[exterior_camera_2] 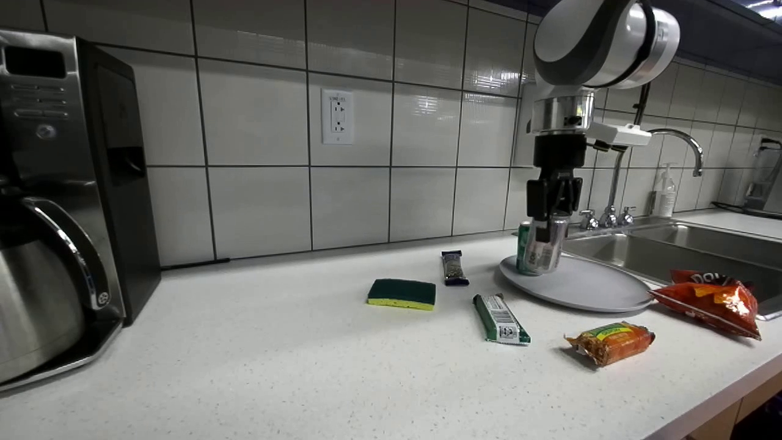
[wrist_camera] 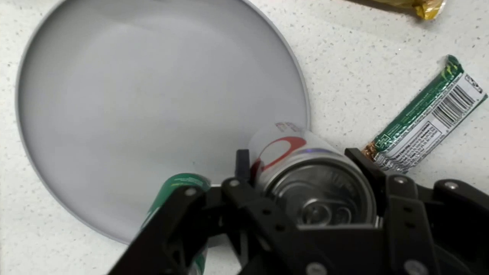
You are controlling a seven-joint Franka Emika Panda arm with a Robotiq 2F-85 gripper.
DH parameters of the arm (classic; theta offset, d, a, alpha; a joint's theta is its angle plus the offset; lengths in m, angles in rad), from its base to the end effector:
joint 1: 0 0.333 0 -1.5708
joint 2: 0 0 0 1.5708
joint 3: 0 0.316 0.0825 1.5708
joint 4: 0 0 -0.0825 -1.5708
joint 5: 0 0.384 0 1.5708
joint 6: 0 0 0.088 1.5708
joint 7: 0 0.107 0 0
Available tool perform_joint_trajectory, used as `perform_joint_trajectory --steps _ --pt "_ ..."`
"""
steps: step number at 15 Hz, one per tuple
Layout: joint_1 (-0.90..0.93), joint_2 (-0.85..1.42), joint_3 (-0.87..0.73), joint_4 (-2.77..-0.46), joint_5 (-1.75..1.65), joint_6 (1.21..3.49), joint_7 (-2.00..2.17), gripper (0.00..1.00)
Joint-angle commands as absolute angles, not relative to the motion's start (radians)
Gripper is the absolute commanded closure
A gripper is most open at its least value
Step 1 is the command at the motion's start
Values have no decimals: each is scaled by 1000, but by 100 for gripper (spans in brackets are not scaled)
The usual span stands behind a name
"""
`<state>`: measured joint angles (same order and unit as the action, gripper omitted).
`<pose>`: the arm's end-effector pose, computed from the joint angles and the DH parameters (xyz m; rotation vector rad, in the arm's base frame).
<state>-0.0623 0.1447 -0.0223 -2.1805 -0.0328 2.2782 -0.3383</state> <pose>0.5444 -0.0469 0.3199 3.0937 0.4293 -0.0808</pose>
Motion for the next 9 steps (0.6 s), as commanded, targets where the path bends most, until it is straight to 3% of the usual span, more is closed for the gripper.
perform_joint_trajectory --steps 1,9 --pt "-43 107 -1 -2181 -15 2255 -348 62" --pt "9 113 46 -2169 2 2251 -363 62"
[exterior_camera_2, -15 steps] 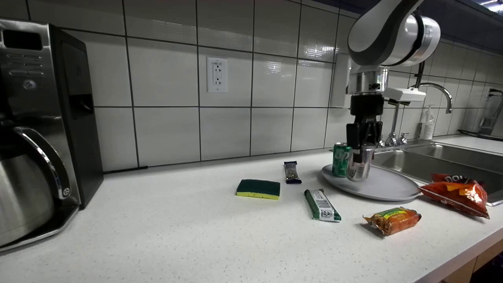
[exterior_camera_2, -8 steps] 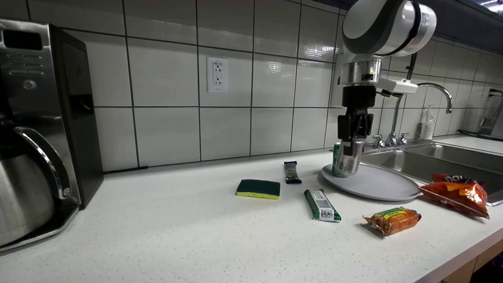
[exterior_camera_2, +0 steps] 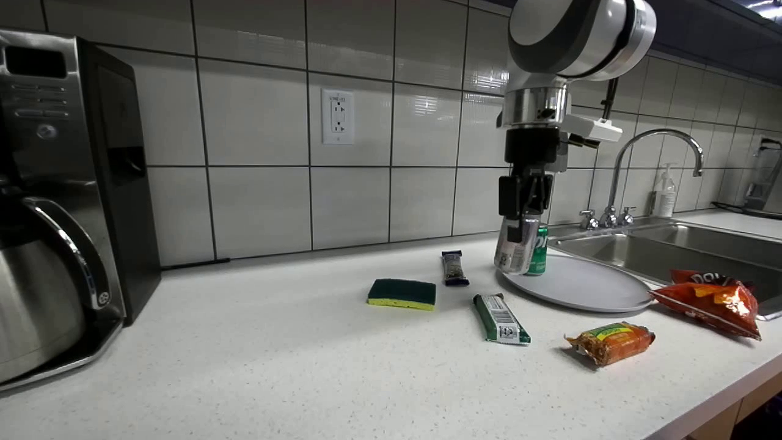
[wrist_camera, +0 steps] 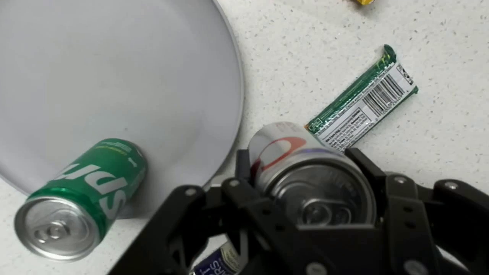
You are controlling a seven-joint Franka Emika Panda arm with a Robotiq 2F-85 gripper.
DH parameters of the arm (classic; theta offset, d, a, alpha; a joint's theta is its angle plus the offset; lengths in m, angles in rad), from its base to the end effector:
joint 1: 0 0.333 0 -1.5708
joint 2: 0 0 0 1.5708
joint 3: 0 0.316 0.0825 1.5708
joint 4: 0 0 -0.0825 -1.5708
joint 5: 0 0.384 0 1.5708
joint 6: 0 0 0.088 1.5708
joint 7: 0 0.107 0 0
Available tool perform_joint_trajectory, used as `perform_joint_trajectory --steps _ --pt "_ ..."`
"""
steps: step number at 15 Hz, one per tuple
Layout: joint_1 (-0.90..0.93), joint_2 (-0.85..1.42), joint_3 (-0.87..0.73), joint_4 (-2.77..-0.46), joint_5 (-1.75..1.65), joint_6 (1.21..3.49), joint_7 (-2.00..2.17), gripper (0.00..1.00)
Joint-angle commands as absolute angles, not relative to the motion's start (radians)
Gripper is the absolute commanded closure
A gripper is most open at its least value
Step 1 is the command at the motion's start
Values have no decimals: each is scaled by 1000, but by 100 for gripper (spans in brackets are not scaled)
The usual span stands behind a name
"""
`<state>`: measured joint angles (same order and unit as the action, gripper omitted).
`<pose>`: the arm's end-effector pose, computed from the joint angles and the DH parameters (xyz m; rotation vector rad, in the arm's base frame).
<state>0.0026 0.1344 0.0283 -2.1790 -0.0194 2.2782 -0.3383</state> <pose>0.5467 0.0163 0.3262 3.0789 0.5951 -0.0570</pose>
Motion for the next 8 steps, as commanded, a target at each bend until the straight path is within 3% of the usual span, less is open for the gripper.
perform_joint_trajectory --steps 1,8 --pt "13 114 52 -2169 4 2251 -366 62" --pt "43 124 88 -2163 7 2253 -384 62"
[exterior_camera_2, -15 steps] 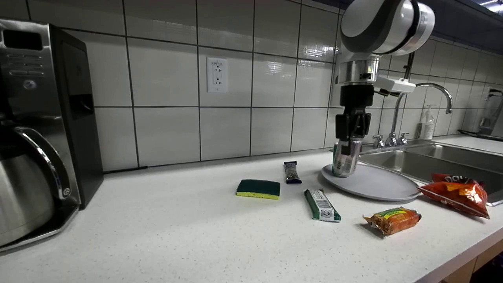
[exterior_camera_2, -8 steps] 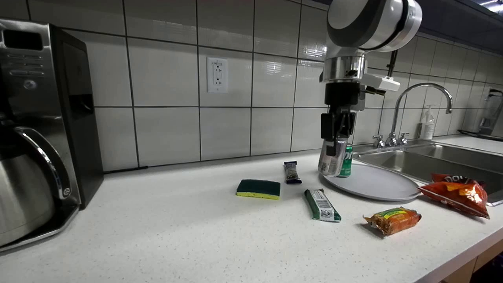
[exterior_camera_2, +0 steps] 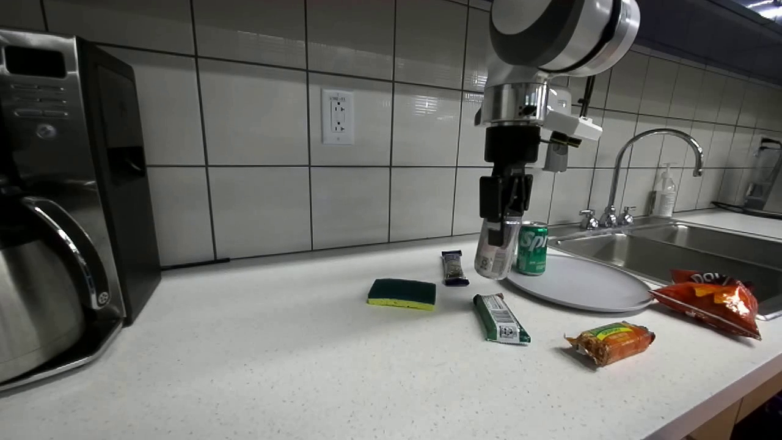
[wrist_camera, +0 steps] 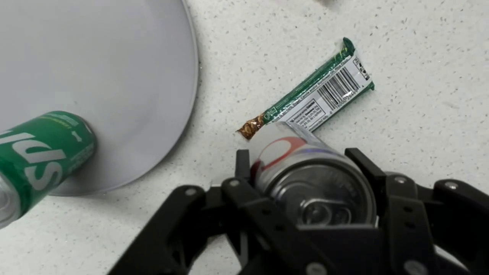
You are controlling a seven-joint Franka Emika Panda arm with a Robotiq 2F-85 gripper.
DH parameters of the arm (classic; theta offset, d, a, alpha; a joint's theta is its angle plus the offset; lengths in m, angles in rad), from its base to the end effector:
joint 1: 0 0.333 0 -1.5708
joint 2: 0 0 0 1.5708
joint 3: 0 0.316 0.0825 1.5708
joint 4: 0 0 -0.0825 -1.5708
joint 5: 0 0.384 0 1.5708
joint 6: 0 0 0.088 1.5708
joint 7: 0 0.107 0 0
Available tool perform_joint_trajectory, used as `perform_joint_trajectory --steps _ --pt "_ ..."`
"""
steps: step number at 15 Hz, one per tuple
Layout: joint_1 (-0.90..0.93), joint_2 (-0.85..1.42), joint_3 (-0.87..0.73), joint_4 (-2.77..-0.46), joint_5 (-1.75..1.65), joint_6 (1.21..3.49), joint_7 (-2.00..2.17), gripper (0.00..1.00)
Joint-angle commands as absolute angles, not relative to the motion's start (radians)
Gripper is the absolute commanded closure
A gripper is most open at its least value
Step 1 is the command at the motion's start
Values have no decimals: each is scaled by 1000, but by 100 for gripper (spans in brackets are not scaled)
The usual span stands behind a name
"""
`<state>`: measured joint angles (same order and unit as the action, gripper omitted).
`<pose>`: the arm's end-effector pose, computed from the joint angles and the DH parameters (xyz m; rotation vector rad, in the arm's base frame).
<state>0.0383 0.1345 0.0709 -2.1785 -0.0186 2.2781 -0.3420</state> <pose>0.5439 0.0589 0.3265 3.0569 0.7207 -0.0546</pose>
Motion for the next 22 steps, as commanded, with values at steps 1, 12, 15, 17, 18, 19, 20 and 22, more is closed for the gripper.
perform_joint_trajectory --steps 1,12,15,17,18,19,20,22 --pt "49 126 94 -2162 8 2252 -387 62" --pt "85 151 147 -2158 47 2243 -445 62" --pt "92 157 160 -2156 50 2241 -458 62" --pt "97 157 168 -2154 52 2238 -464 62" --pt "100 156 172 -2155 53 2238 -468 62" --pt "103 157 176 -2156 52 2237 -471 62" --pt "105 158 178 -2156 52 2236 -475 62" --pt "111 162 187 -2158 54 2233 -486 62"
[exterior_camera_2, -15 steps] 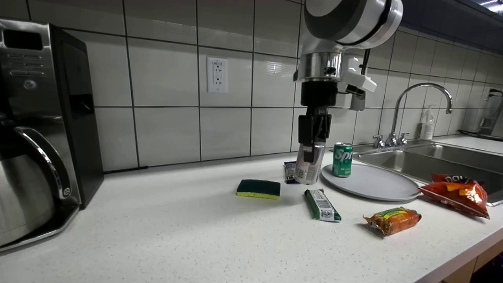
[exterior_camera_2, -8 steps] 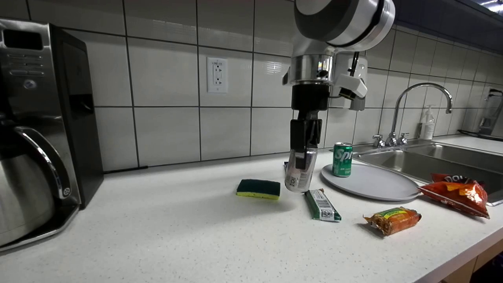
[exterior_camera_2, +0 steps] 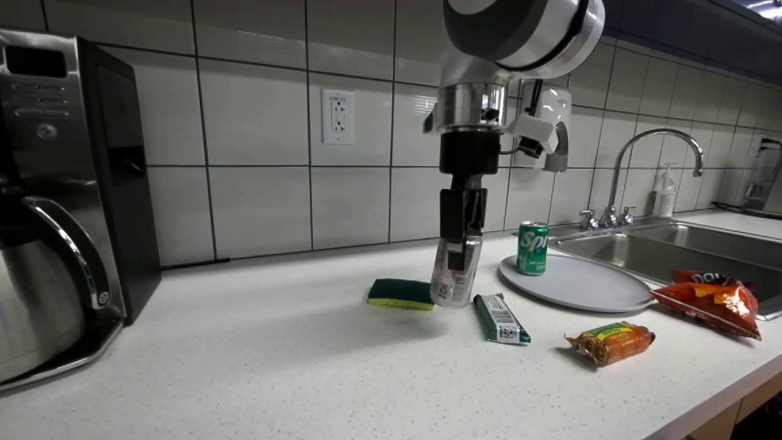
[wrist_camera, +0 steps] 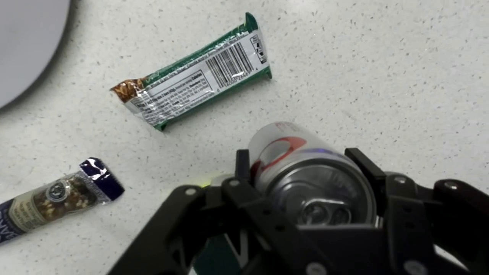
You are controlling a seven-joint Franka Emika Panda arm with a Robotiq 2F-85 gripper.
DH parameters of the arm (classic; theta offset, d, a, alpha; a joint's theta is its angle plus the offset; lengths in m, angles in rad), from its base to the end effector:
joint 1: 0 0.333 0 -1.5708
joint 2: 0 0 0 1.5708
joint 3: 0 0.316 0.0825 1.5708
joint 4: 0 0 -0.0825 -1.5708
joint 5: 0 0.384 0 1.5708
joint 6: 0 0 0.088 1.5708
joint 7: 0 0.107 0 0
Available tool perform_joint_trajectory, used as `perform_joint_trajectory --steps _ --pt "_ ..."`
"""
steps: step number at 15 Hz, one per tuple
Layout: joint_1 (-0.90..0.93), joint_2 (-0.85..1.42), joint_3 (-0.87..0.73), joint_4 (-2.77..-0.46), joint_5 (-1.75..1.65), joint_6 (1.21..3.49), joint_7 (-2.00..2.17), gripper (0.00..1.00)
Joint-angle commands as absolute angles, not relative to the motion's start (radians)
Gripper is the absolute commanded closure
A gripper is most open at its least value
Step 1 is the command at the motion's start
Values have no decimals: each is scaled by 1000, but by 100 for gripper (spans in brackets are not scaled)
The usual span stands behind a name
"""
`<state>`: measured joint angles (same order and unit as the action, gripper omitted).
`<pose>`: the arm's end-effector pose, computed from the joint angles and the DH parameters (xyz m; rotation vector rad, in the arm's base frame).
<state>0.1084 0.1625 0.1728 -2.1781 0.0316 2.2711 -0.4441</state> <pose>0.5246 0.1517 0.3120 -2.8950 -1.0614 0.0971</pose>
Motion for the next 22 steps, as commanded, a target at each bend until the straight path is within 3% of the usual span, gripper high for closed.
perform_joint_trajectory --steps 1,18,19,20,22 --pt "113 165 190 -2158 55 2231 -491 62" --pt "123 226 220 -2164 57 2224 -513 62" --pt "123 225 220 -2164 56 2222 -513 30" --pt "123 224 221 -2164 55 2219 -514 10" --pt "124 222 222 -2165 55 2218 -516 0"
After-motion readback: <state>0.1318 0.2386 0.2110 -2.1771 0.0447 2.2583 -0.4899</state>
